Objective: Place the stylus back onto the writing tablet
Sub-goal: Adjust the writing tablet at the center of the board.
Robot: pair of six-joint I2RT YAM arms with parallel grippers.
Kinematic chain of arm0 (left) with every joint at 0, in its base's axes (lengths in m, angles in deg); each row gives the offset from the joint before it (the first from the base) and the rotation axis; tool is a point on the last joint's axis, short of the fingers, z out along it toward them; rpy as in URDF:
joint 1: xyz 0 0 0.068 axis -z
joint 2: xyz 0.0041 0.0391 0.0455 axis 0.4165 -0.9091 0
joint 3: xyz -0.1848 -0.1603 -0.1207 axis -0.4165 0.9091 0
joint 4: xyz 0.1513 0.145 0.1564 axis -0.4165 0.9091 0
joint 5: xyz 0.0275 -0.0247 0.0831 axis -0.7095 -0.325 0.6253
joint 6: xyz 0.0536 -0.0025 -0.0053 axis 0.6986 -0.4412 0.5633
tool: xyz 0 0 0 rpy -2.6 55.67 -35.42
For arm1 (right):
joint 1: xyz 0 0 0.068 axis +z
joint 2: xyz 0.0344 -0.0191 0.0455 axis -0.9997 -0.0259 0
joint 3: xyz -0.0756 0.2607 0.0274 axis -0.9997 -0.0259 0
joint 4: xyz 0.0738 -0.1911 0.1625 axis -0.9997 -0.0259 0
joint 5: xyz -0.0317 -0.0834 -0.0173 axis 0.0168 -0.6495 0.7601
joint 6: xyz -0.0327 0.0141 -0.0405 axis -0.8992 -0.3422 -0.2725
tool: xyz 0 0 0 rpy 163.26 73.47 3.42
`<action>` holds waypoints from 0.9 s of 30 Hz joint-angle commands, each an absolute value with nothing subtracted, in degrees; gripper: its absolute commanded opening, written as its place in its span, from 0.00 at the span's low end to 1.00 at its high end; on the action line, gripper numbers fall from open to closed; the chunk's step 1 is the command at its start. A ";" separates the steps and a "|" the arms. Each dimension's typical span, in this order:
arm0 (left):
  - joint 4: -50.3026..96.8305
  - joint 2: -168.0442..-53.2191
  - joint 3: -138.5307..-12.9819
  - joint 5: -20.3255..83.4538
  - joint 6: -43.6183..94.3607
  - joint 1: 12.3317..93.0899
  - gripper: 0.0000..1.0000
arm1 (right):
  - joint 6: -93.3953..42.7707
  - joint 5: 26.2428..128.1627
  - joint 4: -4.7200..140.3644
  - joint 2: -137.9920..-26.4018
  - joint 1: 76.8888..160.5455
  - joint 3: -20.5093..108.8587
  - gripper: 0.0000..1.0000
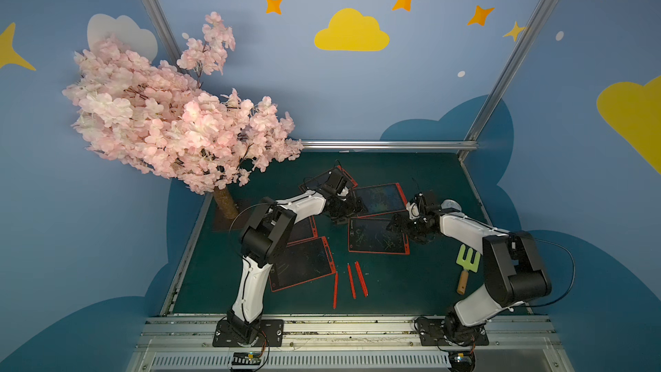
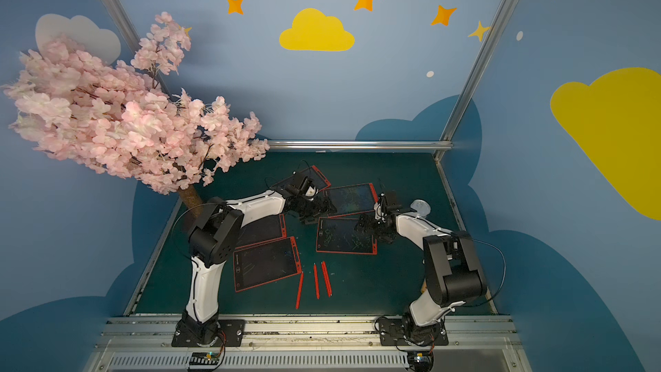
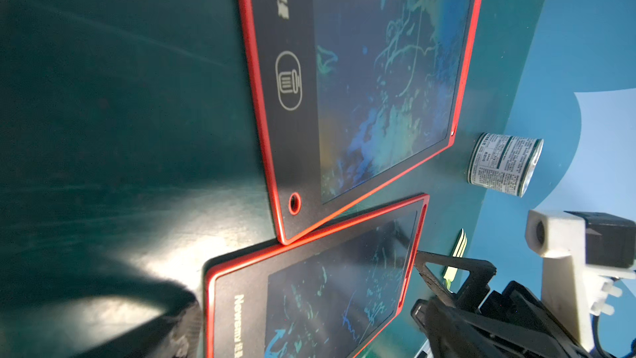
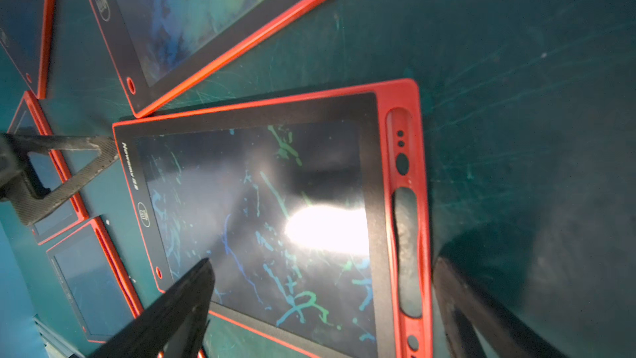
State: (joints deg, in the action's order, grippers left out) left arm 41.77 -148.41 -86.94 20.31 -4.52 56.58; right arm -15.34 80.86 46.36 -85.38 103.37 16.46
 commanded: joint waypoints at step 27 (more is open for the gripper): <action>45.24 -104.97 -51.69 23.73 12.77 58.83 0.99 | -15.35 69.17 28.28 -68.89 128.41 17.47 0.63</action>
